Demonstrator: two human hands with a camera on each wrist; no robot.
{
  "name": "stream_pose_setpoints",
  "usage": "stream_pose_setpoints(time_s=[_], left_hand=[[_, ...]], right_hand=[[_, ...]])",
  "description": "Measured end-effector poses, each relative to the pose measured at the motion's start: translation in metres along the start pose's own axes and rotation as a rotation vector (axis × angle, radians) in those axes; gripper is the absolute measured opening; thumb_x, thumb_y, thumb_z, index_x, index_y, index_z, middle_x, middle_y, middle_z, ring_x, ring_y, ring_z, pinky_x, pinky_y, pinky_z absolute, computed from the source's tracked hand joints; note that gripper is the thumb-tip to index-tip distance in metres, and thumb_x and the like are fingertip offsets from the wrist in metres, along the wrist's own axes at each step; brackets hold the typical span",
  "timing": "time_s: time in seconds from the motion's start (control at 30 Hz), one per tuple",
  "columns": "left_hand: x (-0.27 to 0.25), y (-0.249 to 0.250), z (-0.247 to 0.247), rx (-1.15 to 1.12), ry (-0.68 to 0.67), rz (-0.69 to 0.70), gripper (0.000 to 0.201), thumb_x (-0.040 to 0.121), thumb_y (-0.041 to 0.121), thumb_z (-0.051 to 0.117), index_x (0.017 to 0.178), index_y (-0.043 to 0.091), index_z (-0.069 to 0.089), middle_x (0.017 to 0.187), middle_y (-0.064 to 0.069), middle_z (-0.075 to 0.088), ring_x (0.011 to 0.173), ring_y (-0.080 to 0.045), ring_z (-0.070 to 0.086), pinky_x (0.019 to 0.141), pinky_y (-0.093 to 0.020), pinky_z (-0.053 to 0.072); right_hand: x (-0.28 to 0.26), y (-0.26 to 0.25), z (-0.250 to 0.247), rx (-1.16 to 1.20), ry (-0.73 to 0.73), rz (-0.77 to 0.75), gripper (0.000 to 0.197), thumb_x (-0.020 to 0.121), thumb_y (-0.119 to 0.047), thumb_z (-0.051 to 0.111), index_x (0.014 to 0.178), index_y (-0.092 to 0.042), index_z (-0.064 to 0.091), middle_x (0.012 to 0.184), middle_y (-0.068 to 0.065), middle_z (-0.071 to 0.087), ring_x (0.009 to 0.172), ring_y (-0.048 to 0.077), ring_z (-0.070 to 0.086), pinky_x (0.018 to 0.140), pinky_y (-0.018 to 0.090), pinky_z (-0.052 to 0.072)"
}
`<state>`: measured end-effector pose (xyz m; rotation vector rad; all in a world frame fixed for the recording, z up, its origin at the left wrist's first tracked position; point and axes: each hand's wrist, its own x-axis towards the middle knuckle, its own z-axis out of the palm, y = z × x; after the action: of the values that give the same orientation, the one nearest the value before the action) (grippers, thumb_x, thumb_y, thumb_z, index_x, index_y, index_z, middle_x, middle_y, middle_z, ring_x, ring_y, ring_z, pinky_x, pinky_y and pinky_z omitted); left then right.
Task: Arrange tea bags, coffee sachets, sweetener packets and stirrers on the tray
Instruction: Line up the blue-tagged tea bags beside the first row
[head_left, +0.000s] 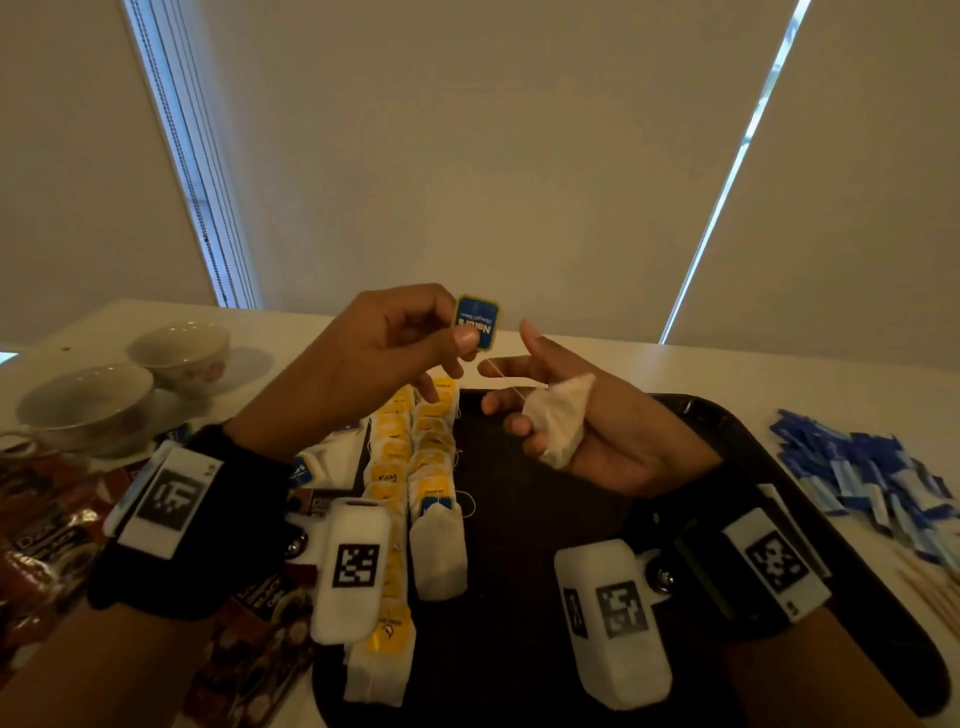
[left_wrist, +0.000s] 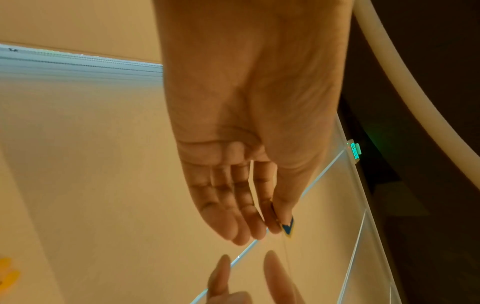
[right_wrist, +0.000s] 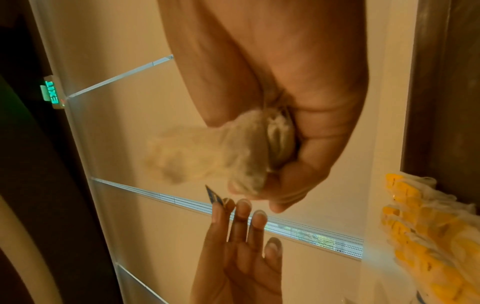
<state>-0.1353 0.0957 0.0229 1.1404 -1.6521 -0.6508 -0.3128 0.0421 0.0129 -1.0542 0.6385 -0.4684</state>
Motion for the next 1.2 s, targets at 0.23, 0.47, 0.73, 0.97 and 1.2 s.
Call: stream_pose_setpoints(time_s=[0.23, 0.47, 0.73, 0.97, 1.2], left_hand=[[-0.001, 0.008, 0.001, -0.265, 0.133, -0.080, 0.014, 0.087, 0.019, 0.052, 0.089, 0.006, 0.056, 0.075, -0.008, 0.070, 0.067, -0.019, 0.067, 0.051, -0.025, 0.052], [-0.003, 0.024, -0.002, -0.375, 0.227, -0.019, 0.013, 0.087, 0.021, 0.050, 0.092, 0.010, 0.055, 0.076, -0.006, 0.072, 0.069, -0.015, 0.070, 0.055, -0.022, 0.054], [-0.005, 0.031, -0.013, -0.454, 0.316, 0.052, 0.013, 0.096, 0.014, 0.042, 0.092, 0.015, 0.054, 0.084, -0.001, 0.074, 0.085, -0.015, 0.071, 0.069, -0.023, 0.055], [-0.007, 0.037, -0.006, -0.446, 0.203, 0.091, 0.013, 0.087, 0.022, 0.045, 0.093, 0.013, 0.053, 0.090, -0.002, 0.074, 0.093, -0.020, 0.070, 0.072, -0.025, 0.056], [-0.009, 0.037, -0.006, -0.416, 0.179, 0.113, 0.014, 0.088, 0.022, 0.044, 0.095, 0.012, 0.053, 0.093, -0.003, 0.073, 0.095, -0.020, 0.069, 0.073, -0.026, 0.056]], right_hand=[[0.003, 0.005, -0.001, -0.077, 0.029, 0.011, 0.035, 0.089, -0.048, 0.049, 0.097, -0.015, 0.059, 0.069, 0.001, 0.055, 0.046, 0.006, 0.043, 0.039, 0.014, 0.038], [-0.001, 0.005, -0.003, -0.270, -0.063, -0.151, 0.035, 0.078, -0.037, 0.056, 0.099, -0.009, 0.062, 0.072, 0.001, 0.055, 0.048, 0.004, 0.038, 0.041, 0.014, 0.034], [-0.001, 0.003, -0.005, -0.254, 0.092, -0.246, 0.036, 0.087, -0.038, 0.051, 0.083, -0.006, 0.065, 0.060, 0.000, 0.051, 0.046, 0.005, 0.042, 0.054, 0.019, 0.050], [0.003, 0.010, -0.004, -0.369, 0.150, -0.222, 0.042, 0.076, -0.048, 0.056, 0.084, -0.009, 0.071, 0.059, -0.002, 0.049, 0.046, 0.005, 0.036, 0.059, 0.020, 0.047], [0.004, 0.017, -0.002, -0.891, 0.059, -0.278, 0.049, 0.079, -0.032, 0.071, 0.124, -0.037, 0.053, 0.095, -0.007, 0.057, 0.067, -0.003, 0.054, 0.052, 0.008, 0.041]])
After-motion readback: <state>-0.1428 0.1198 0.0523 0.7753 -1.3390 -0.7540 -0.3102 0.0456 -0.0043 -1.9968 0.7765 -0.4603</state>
